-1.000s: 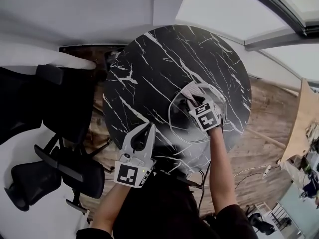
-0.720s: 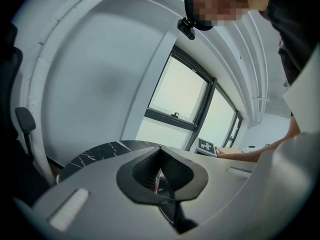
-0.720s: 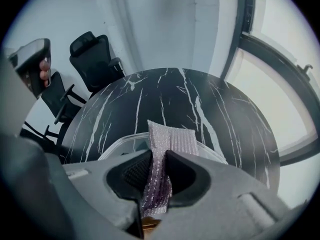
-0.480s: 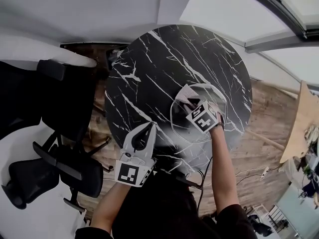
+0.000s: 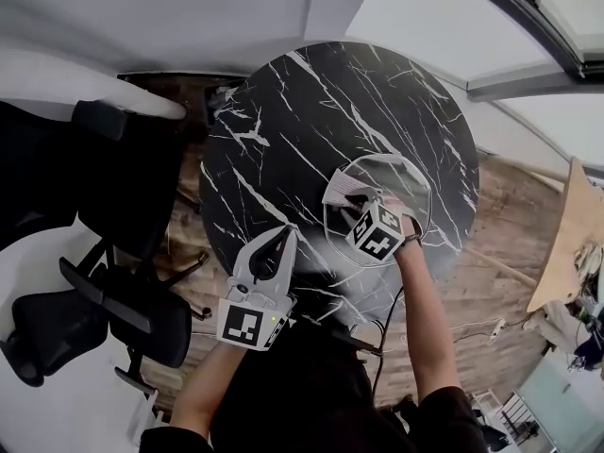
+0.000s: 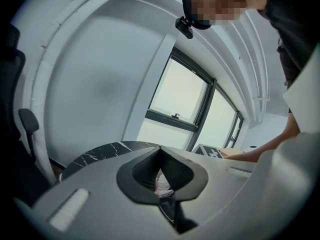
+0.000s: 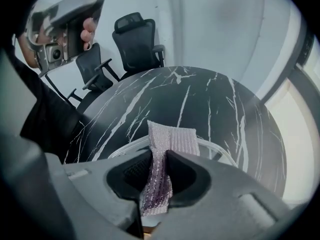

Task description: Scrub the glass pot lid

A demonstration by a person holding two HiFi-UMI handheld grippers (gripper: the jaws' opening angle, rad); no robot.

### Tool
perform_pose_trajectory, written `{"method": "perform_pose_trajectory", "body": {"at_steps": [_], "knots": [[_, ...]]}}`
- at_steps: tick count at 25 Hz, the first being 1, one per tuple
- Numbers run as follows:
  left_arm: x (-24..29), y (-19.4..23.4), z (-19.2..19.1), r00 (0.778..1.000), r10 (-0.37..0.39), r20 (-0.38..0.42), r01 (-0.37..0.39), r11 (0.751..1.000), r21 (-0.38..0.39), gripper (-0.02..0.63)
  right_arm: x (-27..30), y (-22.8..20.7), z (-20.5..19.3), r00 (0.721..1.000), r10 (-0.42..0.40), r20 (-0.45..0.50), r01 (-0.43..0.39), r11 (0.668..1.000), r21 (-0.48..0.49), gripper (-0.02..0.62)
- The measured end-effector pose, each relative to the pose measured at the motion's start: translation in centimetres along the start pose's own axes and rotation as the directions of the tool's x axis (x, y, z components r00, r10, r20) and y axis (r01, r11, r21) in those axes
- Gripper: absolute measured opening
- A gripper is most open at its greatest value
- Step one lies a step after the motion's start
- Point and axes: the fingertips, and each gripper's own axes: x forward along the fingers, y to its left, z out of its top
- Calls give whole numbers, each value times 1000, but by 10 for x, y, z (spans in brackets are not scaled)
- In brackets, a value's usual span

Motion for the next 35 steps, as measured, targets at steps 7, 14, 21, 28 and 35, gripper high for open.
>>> {"method": "perform_pose_trajectory", "body": {"at_steps": [7, 14, 21, 28, 35], "knots": [[-5, -6, 1, 1000, 17, 21, -17, 1000, 4, 3, 6, 24, 3, 1000, 25, 10, -25, 1000, -10, 83], [-7, -18, -1, 1000, 18, 24, -19, 1000, 15, 3, 10, 53, -3, 999, 21, 24, -20, 999, -41, 83], [-7, -37, -7, 1000, 11, 17, -12, 999, 33, 3, 13, 81, -11, 999, 44, 24, -42, 996, -84, 83], [-7, -52, -14, 1000, 13, 3, -13, 999, 38, 3, 11, 102, -26, 996, 68, 66, -64, 996, -57, 83], [-2, -78, -11, 1000, -9, 0, 9, 999, 49, 3, 9, 134, -57, 988, 107, 108, -101, 993, -60, 83]]}}
